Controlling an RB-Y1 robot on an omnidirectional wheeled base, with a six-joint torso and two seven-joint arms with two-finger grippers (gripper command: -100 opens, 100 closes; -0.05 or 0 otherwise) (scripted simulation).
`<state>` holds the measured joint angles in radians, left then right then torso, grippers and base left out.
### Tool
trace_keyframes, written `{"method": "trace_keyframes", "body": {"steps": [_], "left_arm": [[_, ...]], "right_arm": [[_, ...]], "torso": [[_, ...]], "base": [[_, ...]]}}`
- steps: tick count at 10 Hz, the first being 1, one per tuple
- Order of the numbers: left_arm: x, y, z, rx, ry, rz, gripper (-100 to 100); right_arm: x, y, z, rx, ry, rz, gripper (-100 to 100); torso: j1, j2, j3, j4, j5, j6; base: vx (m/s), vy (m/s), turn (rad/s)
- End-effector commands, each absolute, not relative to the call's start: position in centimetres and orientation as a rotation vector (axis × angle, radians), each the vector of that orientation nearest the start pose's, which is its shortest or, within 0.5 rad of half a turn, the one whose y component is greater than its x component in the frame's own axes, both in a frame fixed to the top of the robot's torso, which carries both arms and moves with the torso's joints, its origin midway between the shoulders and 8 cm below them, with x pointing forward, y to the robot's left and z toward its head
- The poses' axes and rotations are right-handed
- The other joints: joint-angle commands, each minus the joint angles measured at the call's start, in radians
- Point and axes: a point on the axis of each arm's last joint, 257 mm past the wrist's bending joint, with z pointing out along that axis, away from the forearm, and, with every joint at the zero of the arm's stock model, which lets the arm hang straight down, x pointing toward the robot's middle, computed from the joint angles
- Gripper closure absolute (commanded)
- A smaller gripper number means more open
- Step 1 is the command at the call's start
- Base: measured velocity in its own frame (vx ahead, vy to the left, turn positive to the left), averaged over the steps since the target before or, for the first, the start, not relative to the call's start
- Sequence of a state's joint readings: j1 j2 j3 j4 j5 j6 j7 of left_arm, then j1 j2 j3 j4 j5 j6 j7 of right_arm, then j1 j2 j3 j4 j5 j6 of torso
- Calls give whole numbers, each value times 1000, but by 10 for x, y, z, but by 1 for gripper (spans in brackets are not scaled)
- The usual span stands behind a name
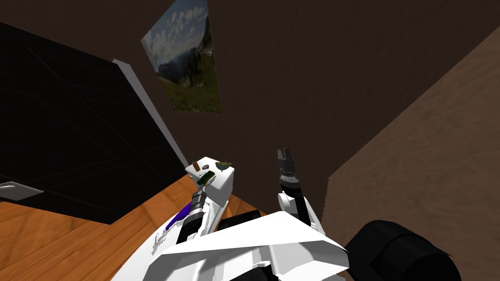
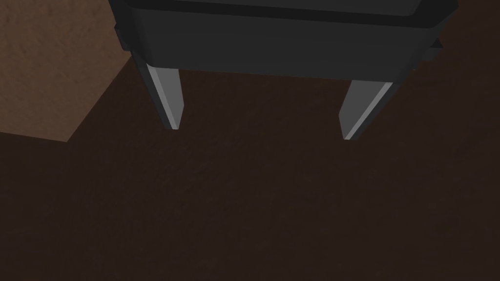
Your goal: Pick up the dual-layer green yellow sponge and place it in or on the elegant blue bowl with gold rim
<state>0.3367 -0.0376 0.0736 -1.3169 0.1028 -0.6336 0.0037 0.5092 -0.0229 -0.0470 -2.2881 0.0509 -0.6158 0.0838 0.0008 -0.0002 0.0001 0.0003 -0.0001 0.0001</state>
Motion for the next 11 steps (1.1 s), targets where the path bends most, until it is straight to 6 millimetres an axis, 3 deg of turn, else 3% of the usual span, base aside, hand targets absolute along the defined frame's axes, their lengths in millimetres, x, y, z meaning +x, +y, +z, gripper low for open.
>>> {"method": "trace_keyframes", "body": {"steps": [1, 5, 11], "left_arm": [[389, 327, -336, -1280, 969, -1094, 100], [399, 344, -321, -1194, 1043, -1081, 100], [431, 312, -283, -1128, 1073, -1157, 100]], "right_arm": [[320, -280, 46, 477, 599, 1170, 0], [320, -280, 46, 477, 599, 1170, 0], [320, -280, 46, 477, 599, 1170, 0]], "torso": [[0, 0, 0, 0, 0, 0], [7, 8, 5, 2, 0, -1], [5, 10, 7, 4, -1, 0]], "base": [[-55, 41, -66], [-101, 91, -103], [-124, 105, -169]]}}
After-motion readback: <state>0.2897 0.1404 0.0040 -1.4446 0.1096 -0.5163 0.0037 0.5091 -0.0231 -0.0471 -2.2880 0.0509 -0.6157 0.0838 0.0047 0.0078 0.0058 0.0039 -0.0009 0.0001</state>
